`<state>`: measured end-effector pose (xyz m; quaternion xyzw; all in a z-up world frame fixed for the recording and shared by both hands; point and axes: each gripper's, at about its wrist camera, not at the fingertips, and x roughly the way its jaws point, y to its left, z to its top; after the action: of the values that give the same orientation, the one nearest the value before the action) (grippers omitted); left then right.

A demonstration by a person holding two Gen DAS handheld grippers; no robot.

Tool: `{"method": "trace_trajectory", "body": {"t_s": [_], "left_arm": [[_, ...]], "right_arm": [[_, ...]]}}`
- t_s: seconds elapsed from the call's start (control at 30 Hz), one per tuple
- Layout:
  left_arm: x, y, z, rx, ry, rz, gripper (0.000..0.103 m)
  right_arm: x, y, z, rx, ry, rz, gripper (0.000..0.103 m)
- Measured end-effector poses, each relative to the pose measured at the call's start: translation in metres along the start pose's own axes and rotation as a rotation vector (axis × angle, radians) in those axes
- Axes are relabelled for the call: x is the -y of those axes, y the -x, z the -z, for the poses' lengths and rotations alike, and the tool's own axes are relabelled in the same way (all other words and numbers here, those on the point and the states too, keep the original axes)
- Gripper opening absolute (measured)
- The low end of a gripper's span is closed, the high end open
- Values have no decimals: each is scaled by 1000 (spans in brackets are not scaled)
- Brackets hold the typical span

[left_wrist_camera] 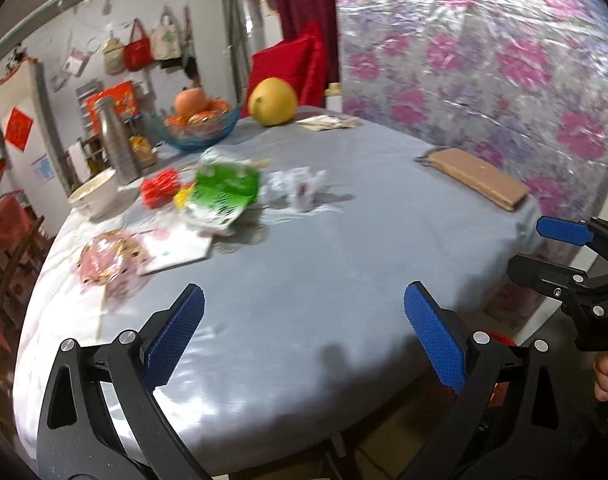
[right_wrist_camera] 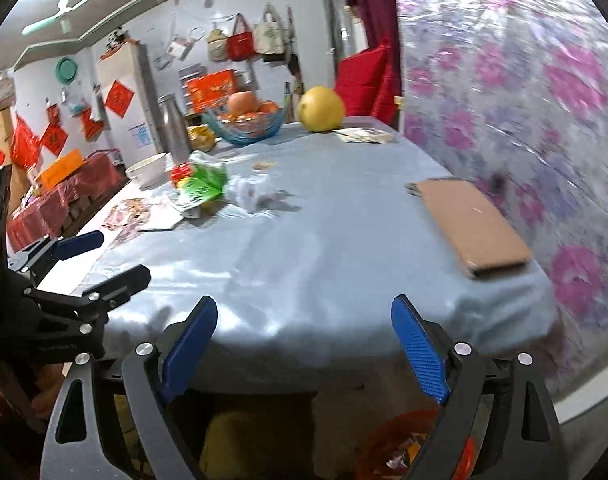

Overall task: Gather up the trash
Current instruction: 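Grasp the pink floral candy bag with the left gripper while the right grasps the green snack packet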

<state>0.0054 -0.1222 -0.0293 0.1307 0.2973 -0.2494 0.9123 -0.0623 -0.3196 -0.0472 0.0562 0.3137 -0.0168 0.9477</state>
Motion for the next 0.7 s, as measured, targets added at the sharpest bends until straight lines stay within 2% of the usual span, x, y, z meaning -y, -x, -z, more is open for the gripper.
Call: {"method": "trace_trajectory", "body": {"t_s": [0.37,0.7], "left_arm": [[-80,-19,9,-46,143,-87,96],[-200,-36,20,-120,421,-153,96]], "right_arm": [[-55,-62,-33,-63,65,-73,88],[-88,-135,-76,-134,76,-143,88]]}}
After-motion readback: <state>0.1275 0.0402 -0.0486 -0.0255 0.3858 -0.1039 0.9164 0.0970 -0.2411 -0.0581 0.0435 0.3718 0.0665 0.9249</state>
